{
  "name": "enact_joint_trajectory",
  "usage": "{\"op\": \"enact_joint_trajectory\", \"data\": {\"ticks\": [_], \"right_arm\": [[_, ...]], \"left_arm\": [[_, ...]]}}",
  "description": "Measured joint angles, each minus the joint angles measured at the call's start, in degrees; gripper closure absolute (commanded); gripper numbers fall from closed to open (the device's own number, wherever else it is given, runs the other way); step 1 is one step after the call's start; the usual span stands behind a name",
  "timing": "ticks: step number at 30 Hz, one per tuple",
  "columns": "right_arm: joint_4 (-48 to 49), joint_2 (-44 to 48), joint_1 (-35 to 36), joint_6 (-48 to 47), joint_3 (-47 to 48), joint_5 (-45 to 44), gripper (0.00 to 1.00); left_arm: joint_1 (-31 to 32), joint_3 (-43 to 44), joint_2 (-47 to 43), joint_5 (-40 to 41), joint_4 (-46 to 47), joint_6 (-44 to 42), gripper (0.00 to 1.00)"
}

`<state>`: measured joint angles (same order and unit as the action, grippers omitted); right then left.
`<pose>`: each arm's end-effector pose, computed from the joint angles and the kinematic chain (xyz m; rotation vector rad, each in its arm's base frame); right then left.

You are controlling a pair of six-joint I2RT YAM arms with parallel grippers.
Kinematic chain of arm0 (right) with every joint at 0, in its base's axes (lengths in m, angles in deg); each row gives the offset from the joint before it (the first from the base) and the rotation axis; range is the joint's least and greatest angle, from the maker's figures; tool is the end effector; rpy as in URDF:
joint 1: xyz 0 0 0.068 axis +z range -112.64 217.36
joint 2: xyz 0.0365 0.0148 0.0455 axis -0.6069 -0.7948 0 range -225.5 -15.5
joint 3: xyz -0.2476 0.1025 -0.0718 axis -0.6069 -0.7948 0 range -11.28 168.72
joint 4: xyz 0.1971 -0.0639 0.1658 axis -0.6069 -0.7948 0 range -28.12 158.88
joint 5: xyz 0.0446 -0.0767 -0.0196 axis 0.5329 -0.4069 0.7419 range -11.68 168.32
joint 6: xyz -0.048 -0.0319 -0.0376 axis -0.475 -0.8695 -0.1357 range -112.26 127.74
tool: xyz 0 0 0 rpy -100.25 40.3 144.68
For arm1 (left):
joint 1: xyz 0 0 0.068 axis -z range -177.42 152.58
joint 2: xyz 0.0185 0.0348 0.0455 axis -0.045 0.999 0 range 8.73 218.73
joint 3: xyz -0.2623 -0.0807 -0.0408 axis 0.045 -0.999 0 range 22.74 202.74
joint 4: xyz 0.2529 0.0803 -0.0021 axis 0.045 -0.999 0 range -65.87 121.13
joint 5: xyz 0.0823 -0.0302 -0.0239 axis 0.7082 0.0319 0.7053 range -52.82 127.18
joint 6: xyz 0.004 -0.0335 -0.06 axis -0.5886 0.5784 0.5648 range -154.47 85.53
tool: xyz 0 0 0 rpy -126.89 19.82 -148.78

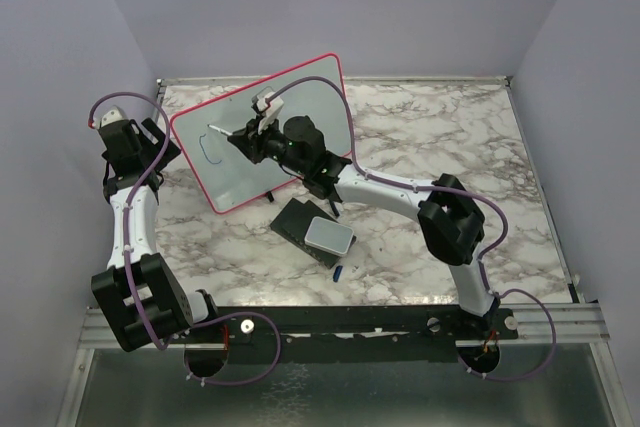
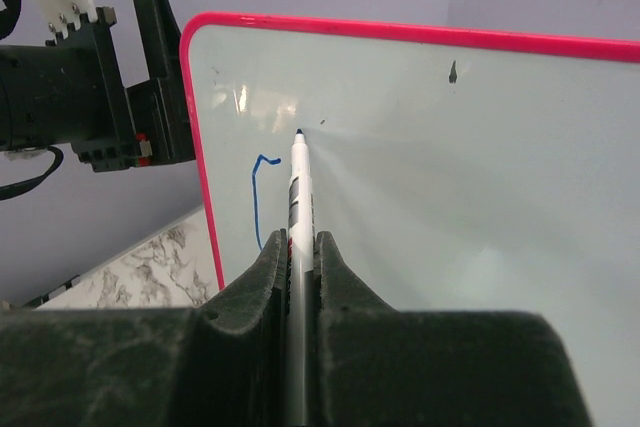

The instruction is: Write a sentence on the whiteboard

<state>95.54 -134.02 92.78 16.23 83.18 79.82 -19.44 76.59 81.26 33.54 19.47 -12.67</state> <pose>0.2995 0.4370 0.3086 -0.6554 1.4554 0.9015 0.2852 0.1116 0.2814 -0.7478 1.9622 -0.0645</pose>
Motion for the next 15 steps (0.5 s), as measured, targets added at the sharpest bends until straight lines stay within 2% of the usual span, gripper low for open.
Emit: {"op": "enact_joint_trajectory", "data": {"ticks": [15], "right_arm": [[0.3, -0.1, 0.0, 1.7, -4.2, 0.0, 0.99]], "left_arm": [[0.0, 0.0, 0.0, 0.0, 0.0, 0.0, 0.17]]}}
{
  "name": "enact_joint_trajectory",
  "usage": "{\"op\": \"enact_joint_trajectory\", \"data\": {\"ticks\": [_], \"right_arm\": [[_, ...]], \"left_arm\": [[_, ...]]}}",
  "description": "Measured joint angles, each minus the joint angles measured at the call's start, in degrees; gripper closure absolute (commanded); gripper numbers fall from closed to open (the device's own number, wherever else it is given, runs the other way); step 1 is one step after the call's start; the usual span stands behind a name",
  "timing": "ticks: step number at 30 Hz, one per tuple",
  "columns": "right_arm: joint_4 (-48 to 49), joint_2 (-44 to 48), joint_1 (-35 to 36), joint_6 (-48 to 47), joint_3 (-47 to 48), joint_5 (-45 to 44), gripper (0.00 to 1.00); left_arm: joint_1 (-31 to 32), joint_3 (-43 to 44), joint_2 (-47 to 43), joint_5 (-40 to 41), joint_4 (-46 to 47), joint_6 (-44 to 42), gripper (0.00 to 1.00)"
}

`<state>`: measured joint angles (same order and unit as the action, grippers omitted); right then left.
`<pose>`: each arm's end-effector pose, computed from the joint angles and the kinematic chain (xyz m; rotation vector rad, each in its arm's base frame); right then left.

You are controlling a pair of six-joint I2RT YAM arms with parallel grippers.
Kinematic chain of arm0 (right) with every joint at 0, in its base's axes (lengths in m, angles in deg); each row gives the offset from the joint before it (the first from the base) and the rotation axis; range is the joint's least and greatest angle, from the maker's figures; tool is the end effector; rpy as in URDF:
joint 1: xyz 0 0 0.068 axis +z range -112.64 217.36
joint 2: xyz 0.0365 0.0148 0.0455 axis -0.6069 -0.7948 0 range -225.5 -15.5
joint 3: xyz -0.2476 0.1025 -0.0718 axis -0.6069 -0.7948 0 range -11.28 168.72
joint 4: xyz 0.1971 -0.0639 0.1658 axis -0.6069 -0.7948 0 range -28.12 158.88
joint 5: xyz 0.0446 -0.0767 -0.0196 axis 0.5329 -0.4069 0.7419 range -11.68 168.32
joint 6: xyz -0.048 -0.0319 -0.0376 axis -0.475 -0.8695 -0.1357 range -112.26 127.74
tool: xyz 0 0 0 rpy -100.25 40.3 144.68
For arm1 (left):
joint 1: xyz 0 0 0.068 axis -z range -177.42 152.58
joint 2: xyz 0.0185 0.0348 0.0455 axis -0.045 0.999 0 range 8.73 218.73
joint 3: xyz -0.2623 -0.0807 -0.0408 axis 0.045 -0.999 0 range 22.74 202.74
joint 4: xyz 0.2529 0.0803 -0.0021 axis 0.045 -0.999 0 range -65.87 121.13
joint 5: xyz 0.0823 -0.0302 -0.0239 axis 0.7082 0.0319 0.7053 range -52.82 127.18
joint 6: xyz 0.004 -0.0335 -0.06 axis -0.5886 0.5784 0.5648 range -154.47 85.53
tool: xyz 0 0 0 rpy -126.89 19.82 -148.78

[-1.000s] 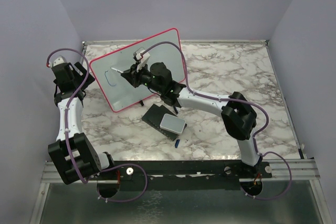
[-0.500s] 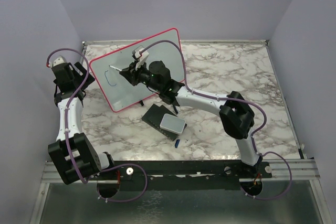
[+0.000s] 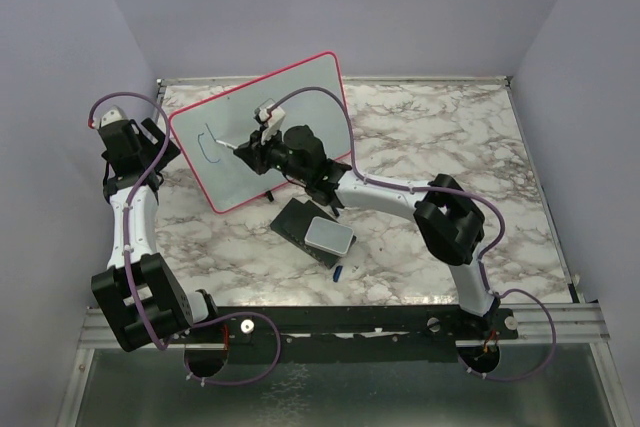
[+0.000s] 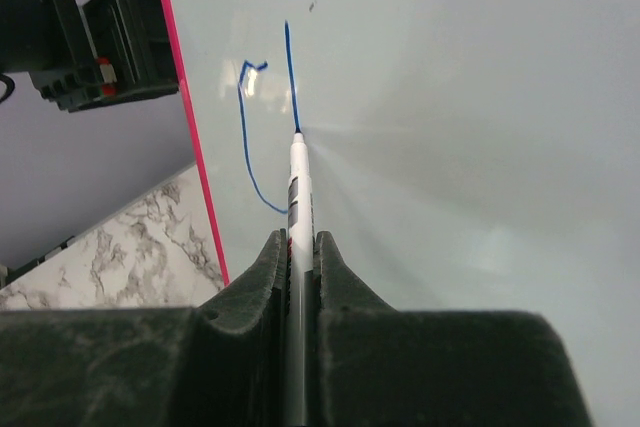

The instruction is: Write a sentence on the whiteboard

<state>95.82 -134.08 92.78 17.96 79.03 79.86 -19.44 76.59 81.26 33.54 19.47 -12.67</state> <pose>0.2973 0.4340 0.2812 -0.6620 1.5338 0.9033 0.2852 0.1116 0.2814 -0.7478 1.9622 -0.0645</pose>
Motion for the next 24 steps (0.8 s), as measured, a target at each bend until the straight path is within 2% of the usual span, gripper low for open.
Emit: {"op": "enact_joint_trajectory", "data": {"ticks": [12, 24], "right_arm": [[0.3, 0.1, 0.0, 1.8, -5.7, 0.0, 0.99], [0.4, 0.4, 0.0, 1.7, -6.3, 0.0, 0.99]], "left_arm": [[-0.1, 0.0, -0.2, 0.0, 0.0, 0.0, 0.16], [-0.1, 0.0, -0.2, 0.0, 0.0, 0.0, 0.17]]}}
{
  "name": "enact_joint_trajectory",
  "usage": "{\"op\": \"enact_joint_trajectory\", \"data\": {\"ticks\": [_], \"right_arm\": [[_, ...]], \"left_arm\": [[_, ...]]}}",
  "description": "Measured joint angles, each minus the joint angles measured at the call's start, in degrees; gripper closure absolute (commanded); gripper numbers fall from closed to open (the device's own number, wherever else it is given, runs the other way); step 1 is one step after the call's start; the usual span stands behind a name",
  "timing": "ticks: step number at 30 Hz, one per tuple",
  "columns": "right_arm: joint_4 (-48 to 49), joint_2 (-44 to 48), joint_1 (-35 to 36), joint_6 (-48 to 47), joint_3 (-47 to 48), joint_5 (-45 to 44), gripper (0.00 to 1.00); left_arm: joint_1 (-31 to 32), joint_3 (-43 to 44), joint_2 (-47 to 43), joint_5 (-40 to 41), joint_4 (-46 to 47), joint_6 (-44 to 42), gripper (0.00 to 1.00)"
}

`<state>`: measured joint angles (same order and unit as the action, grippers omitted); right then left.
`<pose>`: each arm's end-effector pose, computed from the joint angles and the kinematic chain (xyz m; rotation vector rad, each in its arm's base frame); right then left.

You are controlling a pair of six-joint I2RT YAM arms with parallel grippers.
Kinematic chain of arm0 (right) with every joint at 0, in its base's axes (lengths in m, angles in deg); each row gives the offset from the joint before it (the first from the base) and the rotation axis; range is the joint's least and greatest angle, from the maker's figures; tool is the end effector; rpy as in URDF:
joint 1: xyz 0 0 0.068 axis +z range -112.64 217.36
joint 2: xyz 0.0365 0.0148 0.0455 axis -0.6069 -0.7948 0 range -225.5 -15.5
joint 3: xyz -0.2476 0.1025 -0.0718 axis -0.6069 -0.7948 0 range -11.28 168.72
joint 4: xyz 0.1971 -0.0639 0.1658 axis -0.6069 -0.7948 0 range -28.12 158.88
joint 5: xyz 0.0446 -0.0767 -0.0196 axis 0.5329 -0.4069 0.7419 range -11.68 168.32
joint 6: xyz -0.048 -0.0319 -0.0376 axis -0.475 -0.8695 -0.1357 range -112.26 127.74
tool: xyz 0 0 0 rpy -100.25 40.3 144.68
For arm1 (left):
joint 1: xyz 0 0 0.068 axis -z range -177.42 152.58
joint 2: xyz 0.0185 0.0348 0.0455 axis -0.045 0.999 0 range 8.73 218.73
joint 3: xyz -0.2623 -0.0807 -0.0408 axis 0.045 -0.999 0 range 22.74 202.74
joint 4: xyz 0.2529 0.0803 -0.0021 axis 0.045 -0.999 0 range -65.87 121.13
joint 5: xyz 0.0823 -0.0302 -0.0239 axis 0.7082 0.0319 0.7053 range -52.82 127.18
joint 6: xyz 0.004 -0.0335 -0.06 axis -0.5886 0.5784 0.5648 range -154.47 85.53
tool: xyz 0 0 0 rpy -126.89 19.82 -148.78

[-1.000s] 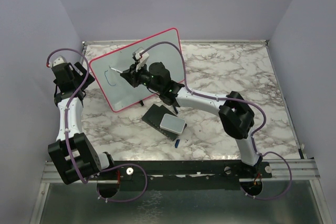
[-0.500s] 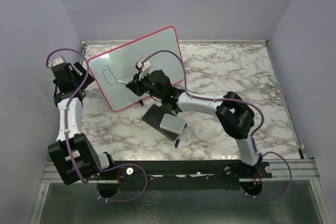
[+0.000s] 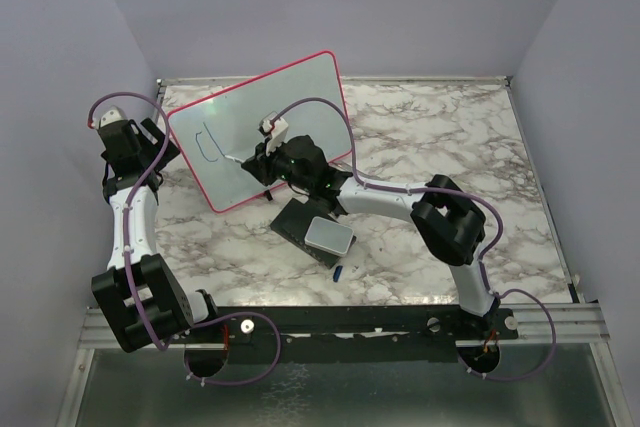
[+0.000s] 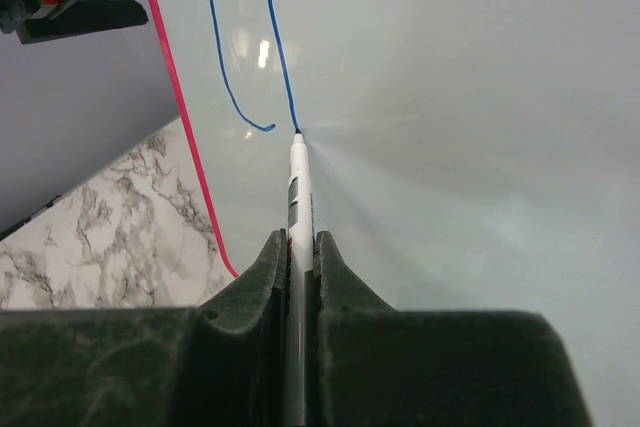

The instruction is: Write a sentence on the whiteboard

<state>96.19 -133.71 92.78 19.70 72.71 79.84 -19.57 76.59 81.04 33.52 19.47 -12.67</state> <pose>0.2913 0.4253 0.2441 -0.6761 1.6406 0.8916 0.2844 0.1120 0.2825 -0.7483 1.9578 -0.0633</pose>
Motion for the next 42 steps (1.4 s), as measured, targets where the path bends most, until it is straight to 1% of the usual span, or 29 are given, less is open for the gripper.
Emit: {"op": "enact_joint_trajectory", "data": {"ticks": [19, 29, 36, 42], "right_arm": [[0.3, 0.0, 0.0, -1.0, 2.9, -1.6, 0.99], [0.5, 0.0, 0.0, -1.1, 2.8, -3.8, 0.99], [0.5, 0.0, 0.0, -1.1, 2.8, -3.9, 0.99], [1.0, 0.9, 0.0, -1.0, 0.5, -4.2, 0.99]], "left_arm": [[0.0, 0.0, 0.0, 0.0, 0.0, 0.0, 0.17], [0.0, -0.1, 0.0, 0.0, 0.0, 0.0, 0.17], [0.0, -0.2, -0.1, 0.0, 0.0, 0.0, 0.17], [0.0, -0.2, -0.2, 0.0, 0.0, 0.0, 0.17]]}}
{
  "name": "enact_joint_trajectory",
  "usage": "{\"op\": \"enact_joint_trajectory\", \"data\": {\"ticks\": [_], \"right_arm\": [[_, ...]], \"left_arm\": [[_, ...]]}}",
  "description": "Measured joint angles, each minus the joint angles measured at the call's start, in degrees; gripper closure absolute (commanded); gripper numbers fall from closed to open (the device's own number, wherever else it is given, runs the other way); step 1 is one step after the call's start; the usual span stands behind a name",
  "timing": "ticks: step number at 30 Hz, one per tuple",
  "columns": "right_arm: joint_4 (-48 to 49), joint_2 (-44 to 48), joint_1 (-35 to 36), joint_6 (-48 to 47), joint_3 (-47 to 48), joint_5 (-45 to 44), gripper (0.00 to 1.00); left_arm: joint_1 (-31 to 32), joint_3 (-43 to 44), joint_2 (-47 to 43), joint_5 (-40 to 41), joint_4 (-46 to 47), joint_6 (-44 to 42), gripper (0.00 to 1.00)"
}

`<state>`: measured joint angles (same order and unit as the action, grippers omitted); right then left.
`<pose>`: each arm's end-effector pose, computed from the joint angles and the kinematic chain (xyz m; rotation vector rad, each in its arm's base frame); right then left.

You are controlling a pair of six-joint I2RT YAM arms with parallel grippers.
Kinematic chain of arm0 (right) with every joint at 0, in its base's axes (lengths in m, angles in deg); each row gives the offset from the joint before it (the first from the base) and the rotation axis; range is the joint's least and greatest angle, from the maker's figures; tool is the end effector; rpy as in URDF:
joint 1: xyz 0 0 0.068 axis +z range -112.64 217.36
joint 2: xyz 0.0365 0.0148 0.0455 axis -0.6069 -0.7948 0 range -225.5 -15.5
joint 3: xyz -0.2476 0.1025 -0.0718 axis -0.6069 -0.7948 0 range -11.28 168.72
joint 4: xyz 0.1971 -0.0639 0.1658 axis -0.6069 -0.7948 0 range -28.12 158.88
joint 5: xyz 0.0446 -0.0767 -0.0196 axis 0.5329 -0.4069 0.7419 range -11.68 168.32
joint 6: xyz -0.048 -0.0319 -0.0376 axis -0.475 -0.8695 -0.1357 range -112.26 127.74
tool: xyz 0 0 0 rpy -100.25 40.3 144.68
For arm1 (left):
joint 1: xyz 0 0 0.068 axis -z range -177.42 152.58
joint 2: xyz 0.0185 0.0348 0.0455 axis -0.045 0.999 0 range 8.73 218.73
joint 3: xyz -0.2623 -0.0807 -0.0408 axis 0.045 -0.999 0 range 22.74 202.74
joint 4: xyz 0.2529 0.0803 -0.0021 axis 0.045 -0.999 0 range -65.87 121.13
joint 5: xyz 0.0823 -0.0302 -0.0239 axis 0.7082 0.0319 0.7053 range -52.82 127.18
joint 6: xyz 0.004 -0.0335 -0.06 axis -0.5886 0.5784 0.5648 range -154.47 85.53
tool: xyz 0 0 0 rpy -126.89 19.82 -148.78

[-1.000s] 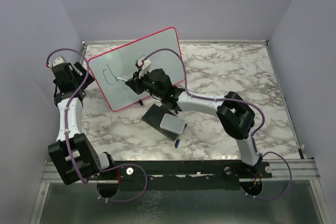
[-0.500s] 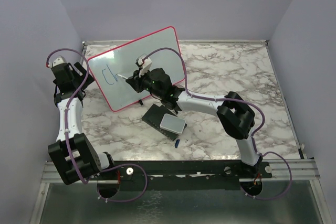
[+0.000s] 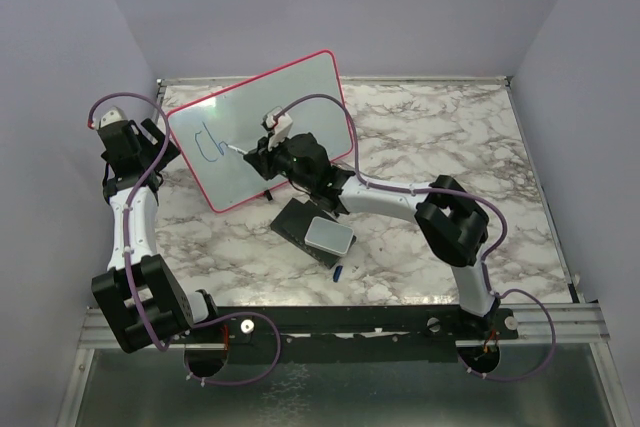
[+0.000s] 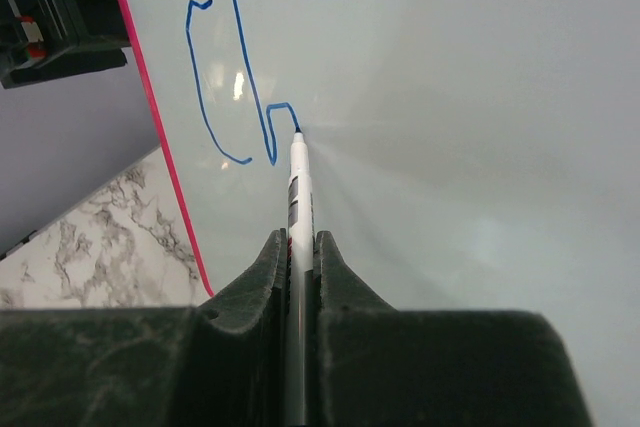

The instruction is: Write a sentence on the whiteboard

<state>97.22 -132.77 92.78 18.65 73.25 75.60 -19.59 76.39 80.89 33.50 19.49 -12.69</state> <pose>0.2941 0.4220 0.2580 -0.6148 1.6026 0.8350 0.2837 0.1118 0.2820 -0.7483 1.9584 -0.0633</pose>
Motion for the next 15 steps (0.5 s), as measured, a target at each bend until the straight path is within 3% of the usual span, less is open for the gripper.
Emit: {"op": "enact_joint_trajectory", "data": {"ticks": [15], "right_arm": [[0.3, 0.8, 0.0, 0.7, -3.3, 0.0, 0.99]], "left_arm": [[0.0, -0.1, -0.5, 0.0, 0.0, 0.0, 0.17]]}}
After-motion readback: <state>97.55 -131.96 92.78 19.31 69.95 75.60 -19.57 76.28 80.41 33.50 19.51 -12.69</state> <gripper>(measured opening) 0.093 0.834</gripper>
